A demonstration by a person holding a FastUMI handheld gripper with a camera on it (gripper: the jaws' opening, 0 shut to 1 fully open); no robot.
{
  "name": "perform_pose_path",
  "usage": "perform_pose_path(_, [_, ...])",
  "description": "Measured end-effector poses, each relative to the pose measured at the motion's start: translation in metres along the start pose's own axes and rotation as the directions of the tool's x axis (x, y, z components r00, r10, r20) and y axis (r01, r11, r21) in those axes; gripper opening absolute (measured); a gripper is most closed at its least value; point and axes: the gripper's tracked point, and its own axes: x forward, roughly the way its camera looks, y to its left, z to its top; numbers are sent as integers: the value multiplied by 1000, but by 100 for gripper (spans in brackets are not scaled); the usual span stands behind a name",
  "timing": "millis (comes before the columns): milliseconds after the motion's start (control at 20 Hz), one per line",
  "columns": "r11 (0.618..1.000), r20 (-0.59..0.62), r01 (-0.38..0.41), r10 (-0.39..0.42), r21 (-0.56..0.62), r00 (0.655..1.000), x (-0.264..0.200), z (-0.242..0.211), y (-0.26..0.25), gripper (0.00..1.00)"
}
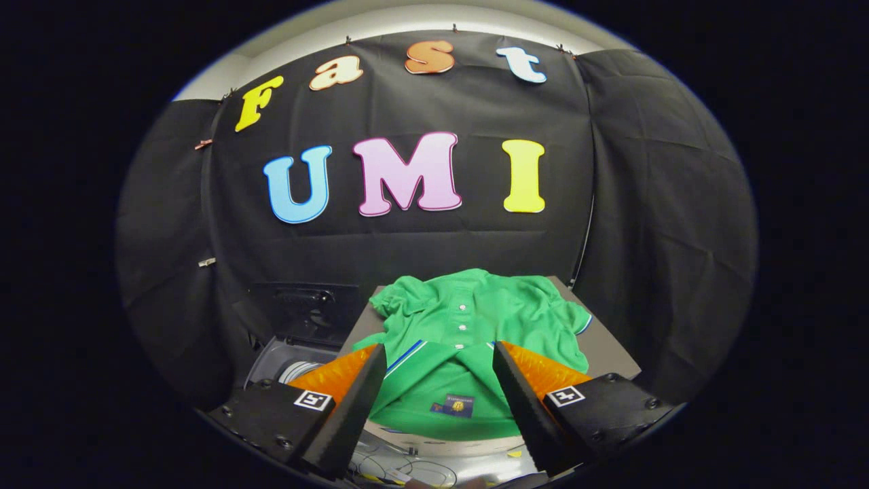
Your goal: Put the clothes into the washing machine and then close the washing machine lid.
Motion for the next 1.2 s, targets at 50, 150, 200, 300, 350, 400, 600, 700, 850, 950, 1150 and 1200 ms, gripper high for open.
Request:
perform_pose_path(50, [1000,-12,11,-11,-6,1000,11,1,-6,98])
perform_pose_path(150, [999,-47,33,-34,-26,998,32,-1,-15,99])
perform_pose_path(200, [998,-67,38,-41,-40,997,40,-3,-18,99])
perform_pose_path(300, [998,-105,26,-32,-56,994,52,-5,-17,99])
perform_pose_path(350, [998,-124,16,-23,-55,992,56,-5,-16,99])
perform_pose_path(400, [998,-137,8,-16,-58,990,57,-11,-16,99])
perform_pose_path(600, [998,-193,21,-32,-59,981,78,-13,-17,99])
perform_pose_path(700, [997,-245,23,-40,-71,969,93,-23,-17,99])
perform_pose_path(850, [994,-365,19,-56,-104,930,108,-56,-16,98])
perform_pose_path(950, [997,-358,13,-40,-77,933,104,-49,-15,99])
perform_pose_path(1150, [996,-375,52,-78,-79,924,100,-54,-13,20])
perform_pose_path(1200, [996,-367,61,-78,-57,927,102,-51,-12,20])
